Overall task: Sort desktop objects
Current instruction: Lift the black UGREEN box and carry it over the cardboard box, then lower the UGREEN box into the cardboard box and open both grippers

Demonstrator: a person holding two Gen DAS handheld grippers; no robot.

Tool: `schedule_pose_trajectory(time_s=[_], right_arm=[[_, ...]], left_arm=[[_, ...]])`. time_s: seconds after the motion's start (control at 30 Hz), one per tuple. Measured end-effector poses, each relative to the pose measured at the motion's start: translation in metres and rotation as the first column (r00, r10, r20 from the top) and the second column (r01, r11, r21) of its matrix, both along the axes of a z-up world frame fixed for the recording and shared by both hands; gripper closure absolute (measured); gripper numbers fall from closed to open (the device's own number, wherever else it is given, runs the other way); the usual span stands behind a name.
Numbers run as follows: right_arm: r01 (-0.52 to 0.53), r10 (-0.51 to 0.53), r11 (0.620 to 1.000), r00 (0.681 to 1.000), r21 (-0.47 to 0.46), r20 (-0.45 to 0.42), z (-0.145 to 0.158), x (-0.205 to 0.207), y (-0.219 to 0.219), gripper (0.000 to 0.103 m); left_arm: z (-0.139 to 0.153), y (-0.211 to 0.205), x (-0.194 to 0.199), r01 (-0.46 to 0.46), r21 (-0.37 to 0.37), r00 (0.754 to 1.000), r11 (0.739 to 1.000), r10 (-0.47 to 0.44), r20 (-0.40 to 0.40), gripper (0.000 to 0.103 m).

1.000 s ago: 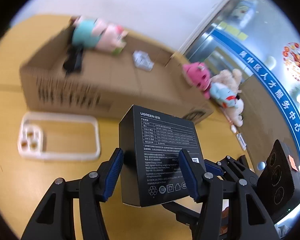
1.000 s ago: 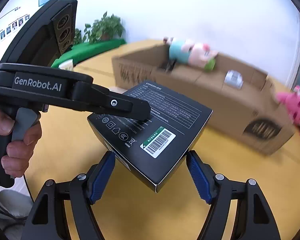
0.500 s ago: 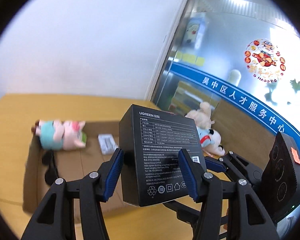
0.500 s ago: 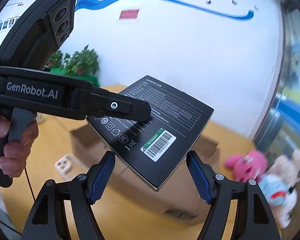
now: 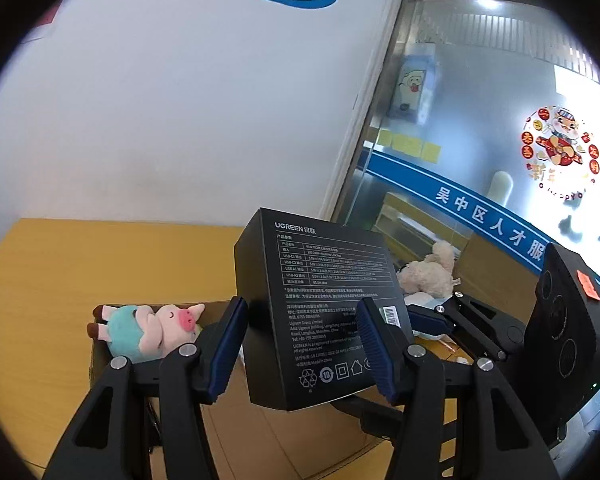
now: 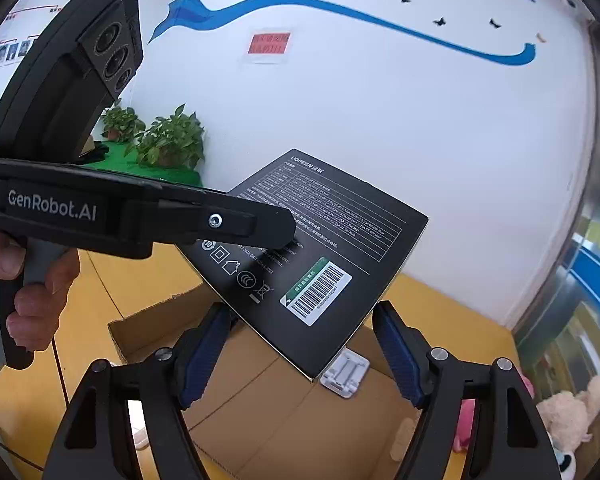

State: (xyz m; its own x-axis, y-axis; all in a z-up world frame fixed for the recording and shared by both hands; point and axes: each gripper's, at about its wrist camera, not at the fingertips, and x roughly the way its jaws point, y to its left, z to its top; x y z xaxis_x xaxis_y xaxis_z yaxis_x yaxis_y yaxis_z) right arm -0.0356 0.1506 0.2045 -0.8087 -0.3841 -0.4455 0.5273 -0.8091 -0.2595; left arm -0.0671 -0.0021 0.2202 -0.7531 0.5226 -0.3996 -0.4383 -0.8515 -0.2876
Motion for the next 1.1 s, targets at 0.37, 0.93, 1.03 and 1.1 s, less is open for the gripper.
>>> schedule_pose_trajectory(time_s=[0.37, 0.93, 1.03, 1.1], right_arm=[[-0.067, 0.065, 0.998, 0.967, -0.002, 0.245, -0.084, -0.098, -0.033, 0.03], [-0.094, 0.073, 0.996, 0.761, -0.002, 0.644, -0.225, -0.186, -0.049, 0.031], [-0.093, 0.059, 0.996, 0.755, 0.018, 0.654, -0.234, -0.186, -0.054, 0.032], [-0.092, 0.051, 0.995, 0.76, 0.03, 0.648, -0.233, -0.185, -0.055, 0.032]], left_arm=[[-0.093, -0.031, -0.089, -0.049, -0.017, 0.968, 0.999, 0.052, 0.245, 0.048], [-0.222, -0.039, -0.148, -0.111, -0.109, 0.764, 0.988, 0.155, 0.626, 0.048], [-0.232, -0.043, -0.149, -0.124, -0.092, 0.749, 0.988, 0.154, 0.644, 0.045], [-0.23, -0.045, -0.147, -0.124, -0.097, 0.747, 0.988, 0.157, 0.645, 0.044]])
